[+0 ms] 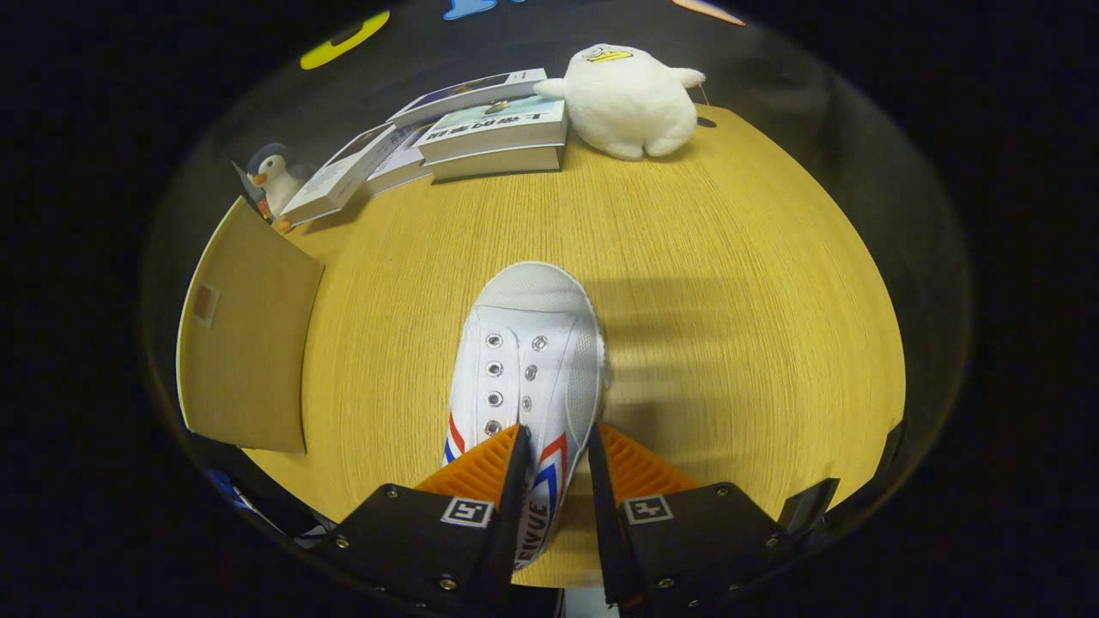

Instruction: Open the storage box then place both shoes into the box .Put the left shoe in first, then the right shoe, with the right side of both shoes facing outward in a uniform manner.

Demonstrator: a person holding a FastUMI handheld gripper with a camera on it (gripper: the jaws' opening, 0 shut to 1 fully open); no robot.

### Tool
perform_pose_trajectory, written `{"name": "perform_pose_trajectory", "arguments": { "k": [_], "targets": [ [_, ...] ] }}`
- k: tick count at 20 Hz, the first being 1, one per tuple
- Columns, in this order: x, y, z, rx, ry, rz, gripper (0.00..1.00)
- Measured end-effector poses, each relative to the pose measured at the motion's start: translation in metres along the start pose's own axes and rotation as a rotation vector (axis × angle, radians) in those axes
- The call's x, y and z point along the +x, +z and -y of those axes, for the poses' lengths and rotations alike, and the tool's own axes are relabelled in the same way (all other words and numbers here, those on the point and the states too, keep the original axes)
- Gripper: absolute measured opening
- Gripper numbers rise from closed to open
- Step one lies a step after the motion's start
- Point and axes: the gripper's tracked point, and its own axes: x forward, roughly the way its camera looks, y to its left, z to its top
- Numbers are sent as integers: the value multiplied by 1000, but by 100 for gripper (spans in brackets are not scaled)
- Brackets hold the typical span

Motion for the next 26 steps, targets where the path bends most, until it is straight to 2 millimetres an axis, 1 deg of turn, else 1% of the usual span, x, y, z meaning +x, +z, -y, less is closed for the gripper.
{"name": "perform_pose_trajectory", "arguments": {
  "k": [1, 2, 4, 5, 6, 7, 9, 11, 14, 18, 23, 26],
  "targets": [
    [-9, 5, 5, 10, -20, 11, 41],
    [-2, 1, 3, 23, -9, -2, 20],
    [-3, 4, 5, 42, -14, 7, 20],
    [-9, 11, 6, 93, -10, 32, 19],
    [-6, 4, 3, 114, -5, 19, 1],
    [-7, 4, 0, 126, 6, 19, 1],
    [-15, 7, -7, 142, 30, 33, 1],
    [-28, 13, -19, 163, 69, 51, 1],
    [-49, 31, -40, 190, 126, 82, 1],
    [-74, 53, -68, 172, 166, 120, 1],
    [-97, 73, -111, 120, 201, 140, 1],
    [-110, 88, -142, 83, 228, 159, 1]
  ]
}}
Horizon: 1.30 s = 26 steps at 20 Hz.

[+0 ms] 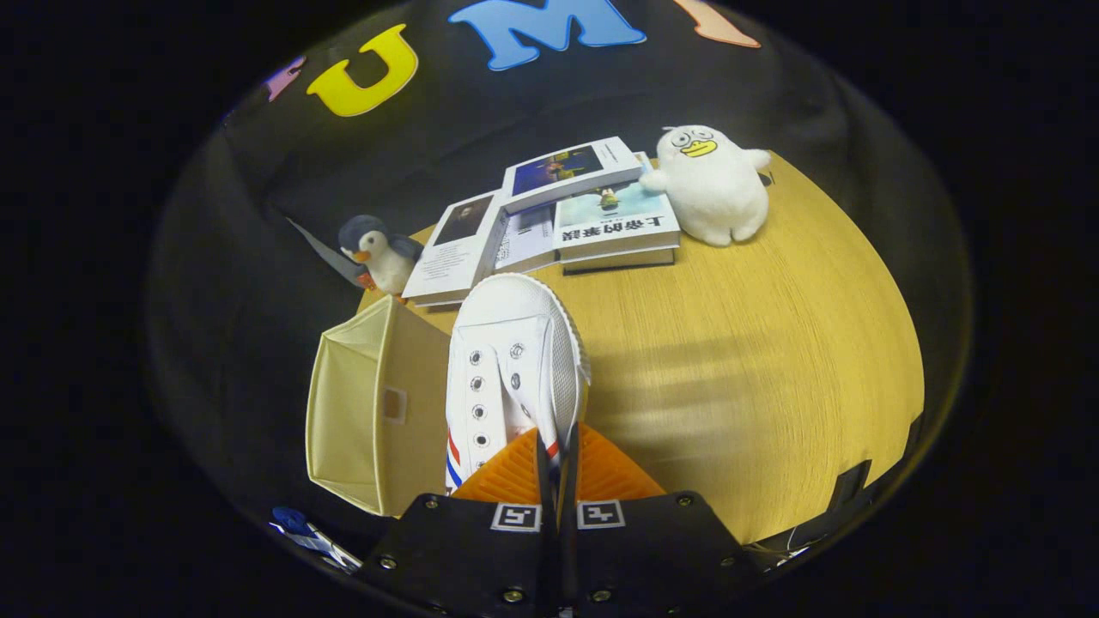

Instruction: Open the storage box then place both shoes into the box .Put the left shoe in first, then the right shoe, with the right side of both shoes facing outward in a uniform manner.

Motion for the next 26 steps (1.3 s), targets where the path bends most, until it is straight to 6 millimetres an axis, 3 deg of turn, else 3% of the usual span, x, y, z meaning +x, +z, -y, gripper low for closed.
{"name": "perform_pose_trajectory", "arguments": {
  "k": [5, 10, 18, 25, 26],
  "targets": [
    [-3, 15, -64, -67, 68, 14, 1],
    [8, 16, -122, -124, 124, 4, 1],
    [48, -2, -180, -183, 148, -52, 1],
    [77, -16, -196, -252, 99, -66, 1],
    [76, -14, -205, -244, 130, -45, 19]
  ]
}}
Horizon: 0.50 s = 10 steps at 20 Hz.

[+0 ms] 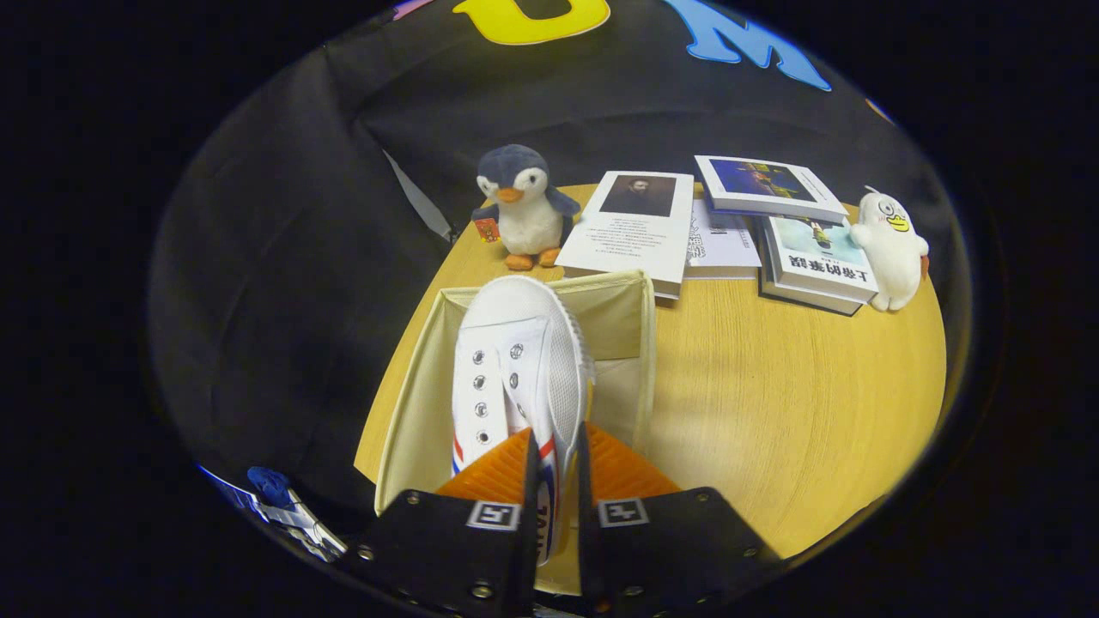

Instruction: Open the storage box then place both shoes into the box .Put the left shoe in first, then the right shoe, with the right side of both shoes facing outward in a uniform manner.

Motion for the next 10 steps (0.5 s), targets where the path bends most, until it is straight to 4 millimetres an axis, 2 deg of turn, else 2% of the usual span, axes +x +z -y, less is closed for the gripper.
{"name": "perform_pose_trajectory", "arguments": {
  "k": [1, 2, 4, 7, 10],
  "targets": [
    [-6, 15, -5, 13, 23, 55, 32],
    [-13, 27, -8, 23, 44, 104, 50],
    [-28, 46, -9, 13, 54, 170, 99],
    [-59, 61, 0, -48, 31, 240, 99],
    [-83, 59, 16, -94, 4, 280, 99]
  ]
}}
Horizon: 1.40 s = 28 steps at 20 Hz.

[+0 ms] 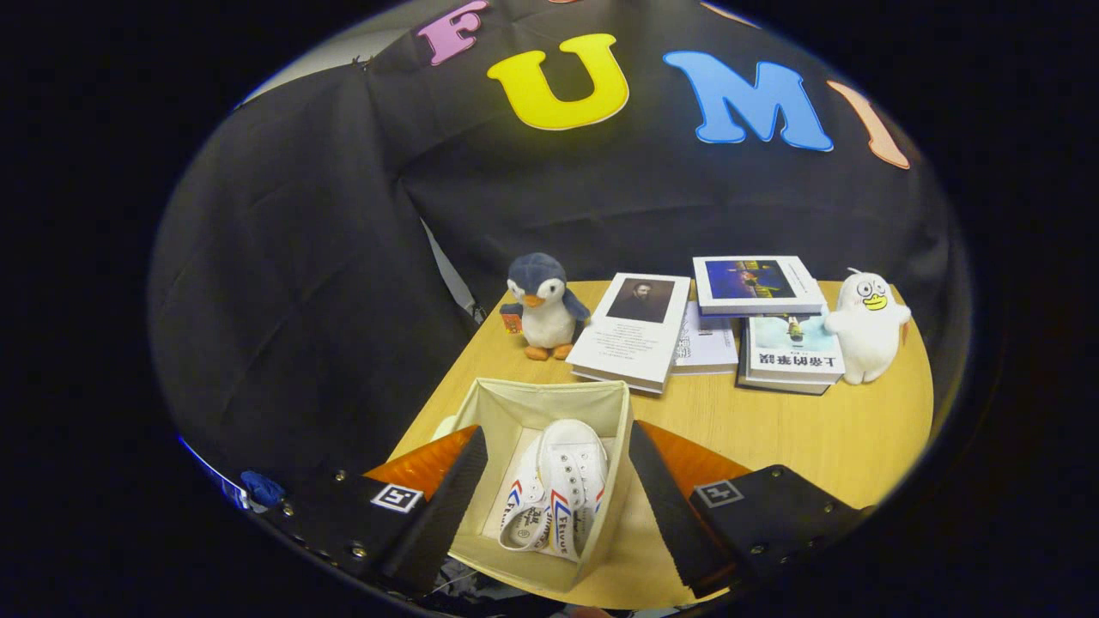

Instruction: Open the storage box then place both shoes into the box .Put the left shoe in first, then the right shoe, with the right side of both shoes facing outward in a uniform manner.

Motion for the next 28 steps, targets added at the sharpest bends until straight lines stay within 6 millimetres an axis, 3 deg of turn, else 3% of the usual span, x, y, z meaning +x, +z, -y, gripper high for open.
{"name": "perform_pose_trajectory", "arguments": {
  "k": [10, 17, 20, 23, 28],
  "targets": [
    [-93, 3, 90, -125, -172, 163, 99],
    [-185, 37, 138, -142, -317, 444, 99],
    [-222, 49, 148, -146, -371, 573, 99],
    [-246, 52, 158, -141, -421, 646, 99],
    [-259, 56, 163, -137, -448, 721, 99]
  ]
}}
